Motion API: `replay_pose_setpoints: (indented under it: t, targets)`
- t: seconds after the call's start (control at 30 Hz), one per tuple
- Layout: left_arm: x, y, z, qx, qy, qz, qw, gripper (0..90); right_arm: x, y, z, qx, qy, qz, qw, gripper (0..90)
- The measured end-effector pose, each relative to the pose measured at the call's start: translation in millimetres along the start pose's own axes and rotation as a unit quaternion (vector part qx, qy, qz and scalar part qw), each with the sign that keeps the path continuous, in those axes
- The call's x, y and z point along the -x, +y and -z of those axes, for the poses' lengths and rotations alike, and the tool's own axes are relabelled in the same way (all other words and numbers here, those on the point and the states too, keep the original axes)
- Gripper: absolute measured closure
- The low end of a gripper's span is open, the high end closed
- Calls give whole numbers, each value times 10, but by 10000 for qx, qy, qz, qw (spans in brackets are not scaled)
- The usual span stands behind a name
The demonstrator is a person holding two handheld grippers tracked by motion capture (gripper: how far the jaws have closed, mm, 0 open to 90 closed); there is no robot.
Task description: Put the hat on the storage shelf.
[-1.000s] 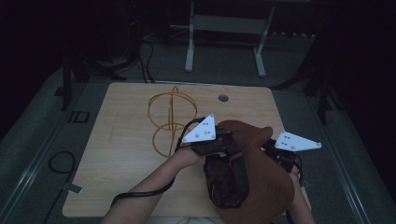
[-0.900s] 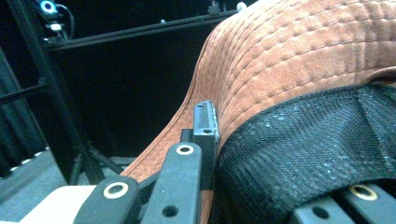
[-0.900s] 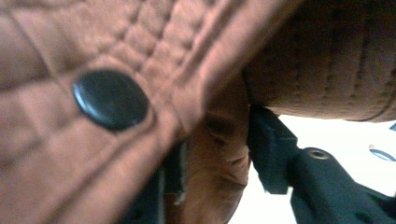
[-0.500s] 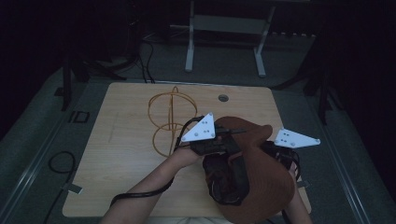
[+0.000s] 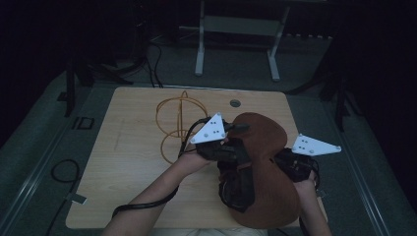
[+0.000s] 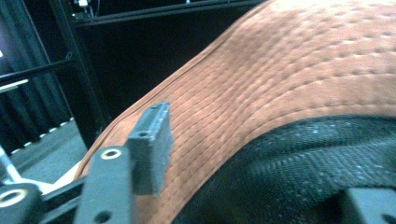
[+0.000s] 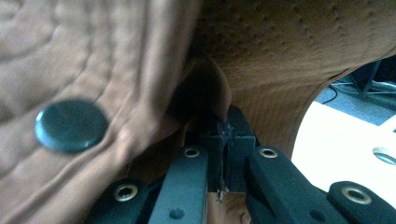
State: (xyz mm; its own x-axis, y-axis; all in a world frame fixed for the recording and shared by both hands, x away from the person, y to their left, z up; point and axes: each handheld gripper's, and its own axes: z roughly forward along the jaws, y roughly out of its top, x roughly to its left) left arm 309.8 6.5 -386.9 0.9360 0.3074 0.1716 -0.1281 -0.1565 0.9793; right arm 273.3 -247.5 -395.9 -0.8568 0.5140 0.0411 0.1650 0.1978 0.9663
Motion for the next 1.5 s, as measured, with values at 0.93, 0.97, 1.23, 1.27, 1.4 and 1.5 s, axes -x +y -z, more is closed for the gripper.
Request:
replay_pose_setpoints:
  t: [0.93,0.97,1.23,1.27,1.4,1.5]
  targets:
    - [-102,-98,533,-299,1100,240,9932,240,183,138,271,501,-410,-172,9978,879]
    - [-101,-116,571,-282,1103,286,9931,240,201,151,275,534,-437,-189,9974,879]
    - [-62,-273,879,-343,1262,434,9905,240,372,297,235,707,-557,-320,9954,879]
    - [-57,-298,919,-343,1298,445,9899,240,390,321,216,699,-571,-317,9954,879]
    - [-42,-397,1069,-434,1410,482,9879,206,471,414,137,689,-658,-311,9950,879]
    - [-34,-474,1181,-464,1463,539,9867,189,532,481,78,707,-724,-308,9944,878]
